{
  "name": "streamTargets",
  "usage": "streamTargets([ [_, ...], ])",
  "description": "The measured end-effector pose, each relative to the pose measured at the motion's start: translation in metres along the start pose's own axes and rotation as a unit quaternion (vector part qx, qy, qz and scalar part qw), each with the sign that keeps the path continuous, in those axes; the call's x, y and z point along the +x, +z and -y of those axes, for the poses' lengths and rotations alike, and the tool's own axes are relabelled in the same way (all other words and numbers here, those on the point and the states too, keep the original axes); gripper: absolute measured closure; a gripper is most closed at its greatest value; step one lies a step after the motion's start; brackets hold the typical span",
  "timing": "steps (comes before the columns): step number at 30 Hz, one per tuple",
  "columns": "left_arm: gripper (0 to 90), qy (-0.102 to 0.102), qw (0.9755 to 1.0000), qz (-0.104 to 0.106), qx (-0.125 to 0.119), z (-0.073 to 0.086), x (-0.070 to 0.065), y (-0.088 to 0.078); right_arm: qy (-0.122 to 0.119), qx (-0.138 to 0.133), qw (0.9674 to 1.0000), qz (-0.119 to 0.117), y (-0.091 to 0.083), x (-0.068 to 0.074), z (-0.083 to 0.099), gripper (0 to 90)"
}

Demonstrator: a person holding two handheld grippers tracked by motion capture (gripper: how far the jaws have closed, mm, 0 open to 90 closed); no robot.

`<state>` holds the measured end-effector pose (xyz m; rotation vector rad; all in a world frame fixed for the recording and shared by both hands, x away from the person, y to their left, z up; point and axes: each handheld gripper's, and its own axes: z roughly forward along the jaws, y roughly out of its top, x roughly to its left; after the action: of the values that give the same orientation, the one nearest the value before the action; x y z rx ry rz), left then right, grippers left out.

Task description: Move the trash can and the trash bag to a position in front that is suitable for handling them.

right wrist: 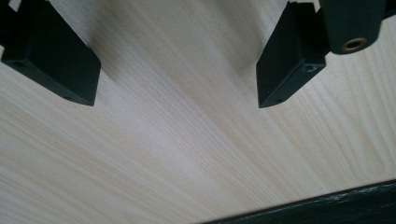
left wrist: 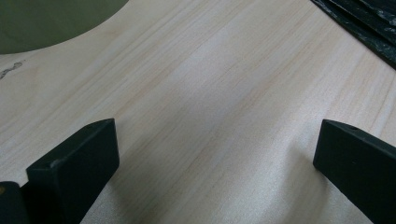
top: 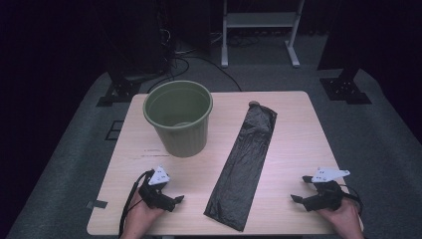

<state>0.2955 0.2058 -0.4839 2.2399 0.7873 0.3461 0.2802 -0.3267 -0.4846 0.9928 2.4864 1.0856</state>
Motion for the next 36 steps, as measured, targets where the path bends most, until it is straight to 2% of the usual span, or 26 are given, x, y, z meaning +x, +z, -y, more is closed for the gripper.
streamTargets([
  [10, 0.0, 0.0, 1.0, 0.0, -0.001, 0.0, 0.0, 0.0, 0.0, -0.02, 0.9998, -0.001, -0.001, 0.004, -0.012, 13.0],
  [12, 0.0, 0.0, 1.0, 0.0, -0.001, 0.0, 0.0, 0.0, -0.01, -0.021, 0.9997, 0.004, 0.001, 0.006, -0.019, 13.1],
  [16, 0.0, 0.0, 1.0, 0.0, -0.001, 0.0, 0.0, 0.0, -0.006, -0.034, 0.9994, 0.002, 0.003, 0.008, -0.028, 13.4],
  [20, 0.0, 0.0, 1.0, 0.0, 0.0, 0.0, 0.0, 0.0, 0.005, -0.048, 0.9987, -0.014, 0.005, 0.008, -0.036, 17.1],
  [26, 0.0, 0.0, 1.0, 0.0, 0.0, 0.0, 0.0, 0.0, 0.0, -0.054, 0.9981, -0.029, 0.012, 0.013, -0.048, 23.3],
  [29, 0.0, 0.0, 1.0, 0.0, -0.001, 0.0, 0.0, 0.0, -0.005, -0.05, 0.9985, -0.022, 0.017, 0.015, -0.055, 28.0],
  [31, 0.0, 0.0, 1.0, 0.0, 0.0, 0.0, 0.0, 0.0, -0.001, -0.057, 0.998, -0.026, 0.02, 0.016, -0.059, 29.3],
  [36, 0.0, 0.0, 1.0, 0.0, 0.0, 0.0, 0.0, 0.0, -0.004, -0.053, 0.9983, -0.023, 0.034, 0.02, -0.07, 34.4],
])
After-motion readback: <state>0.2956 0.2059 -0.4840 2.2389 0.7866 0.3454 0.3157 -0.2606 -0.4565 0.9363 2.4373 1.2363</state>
